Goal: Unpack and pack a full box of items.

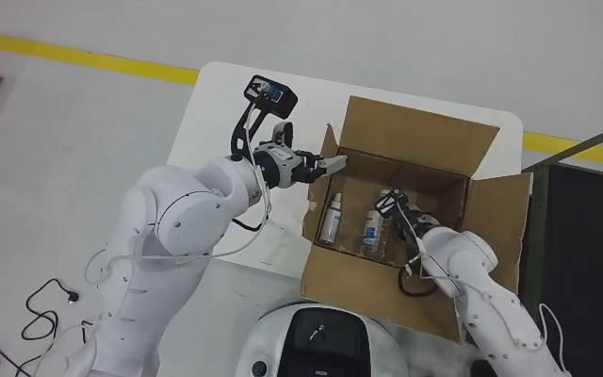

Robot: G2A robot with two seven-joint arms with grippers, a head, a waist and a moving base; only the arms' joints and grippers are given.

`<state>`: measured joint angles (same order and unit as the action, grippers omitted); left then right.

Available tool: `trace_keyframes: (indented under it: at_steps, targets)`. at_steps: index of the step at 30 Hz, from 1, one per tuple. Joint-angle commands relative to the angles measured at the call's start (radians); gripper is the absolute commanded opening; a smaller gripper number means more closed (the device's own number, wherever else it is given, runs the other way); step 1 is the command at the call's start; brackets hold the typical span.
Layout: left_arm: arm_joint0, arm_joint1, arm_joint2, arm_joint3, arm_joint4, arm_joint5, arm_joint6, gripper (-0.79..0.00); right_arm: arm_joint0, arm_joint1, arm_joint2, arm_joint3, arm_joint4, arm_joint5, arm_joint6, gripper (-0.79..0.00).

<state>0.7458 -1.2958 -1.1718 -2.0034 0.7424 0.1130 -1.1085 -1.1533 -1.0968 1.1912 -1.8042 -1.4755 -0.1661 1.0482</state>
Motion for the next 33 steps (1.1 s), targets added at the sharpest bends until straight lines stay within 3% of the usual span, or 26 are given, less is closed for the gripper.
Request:
trace_keyframes:
  at_steps: [1, 2, 5, 10, 12, 14, 17, 18, 19, 25, 28, 33]
  targets:
    - [0.0, 0.0, 0.0, 0.0, 0.0, 0.0, 0.0, 0.0, 0.0, -0.001, 0.002, -0.001, 0.001, -0.002, 0.003, -0.594]
    - [0.0, 0.0, 0.0, 0.0, 0.0, 0.0, 0.0, 0.0, -0.001, -0.001, 0.003, -0.002, 0.001, -0.005, 0.003, -0.539]
    - [0.0, 0.0, 0.0, 0.0, 0.0, 0.0, 0.0, 0.0, -0.005, -0.002, 0.012, -0.007, 0.004, -0.01, 0.002, -0.274]
    - [0.0, 0.0, 0.0, 0.0, 0.0, 0.0, 0.0, 0.0, -0.021, -0.001, 0.042, -0.045, 0.017, -0.015, 0.006, -0.234]
    - [0.0, 0.0, 0.0, 0.0, 0.0, 0.0, 0.0, 0.0, -0.031, 0.0, 0.061, -0.078, 0.036, -0.021, -0.003, -0.256]
    - [0.0, 0.0, 0.0, 0.0, 0.0, 0.0, 0.0, 0.0, -0.046, 0.004, 0.096, -0.136, 0.057, -0.038, -0.015, -0.326]
    - [0.0, 0.0, 0.0, 0.0, 0.0, 0.0, 0.0, 0.0, -0.083, 0.011, 0.167, -0.24, 0.084, -0.053, -0.053, -0.551]
    - [0.0, 0.0, 0.0, 0.0, 0.0, 0.0, 0.0, 0.0, -0.092, 0.013, 0.194, -0.271, 0.101, -0.054, -0.072, -0.588]
    - [0.0, 0.0, 0.0, 0.0, 0.0, 0.0, 0.0, 0.0, -0.101, 0.014, 0.217, -0.306, 0.115, -0.061, -0.098, -0.785]
    - [0.0, 0.0, 0.0, 0.0, 0.0, 0.0, 0.0, 0.0, -0.199, 0.025, 0.376, -0.481, 0.141, -0.117, -0.291, -0.785]
    - [0.0, 0.0, 0.0, 0.0, 0.0, 0.0, 0.0, 0.0, -0.272, 0.027, 0.471, -0.533, 0.088, -0.094, -0.393, -0.785]
    - [0.0, 0.0, 0.0, 0.0, 0.0, 0.0, 0.0, 0.0, -0.381, 0.022, 0.618, -0.537, 0.168, -0.048, -0.545, -0.785]
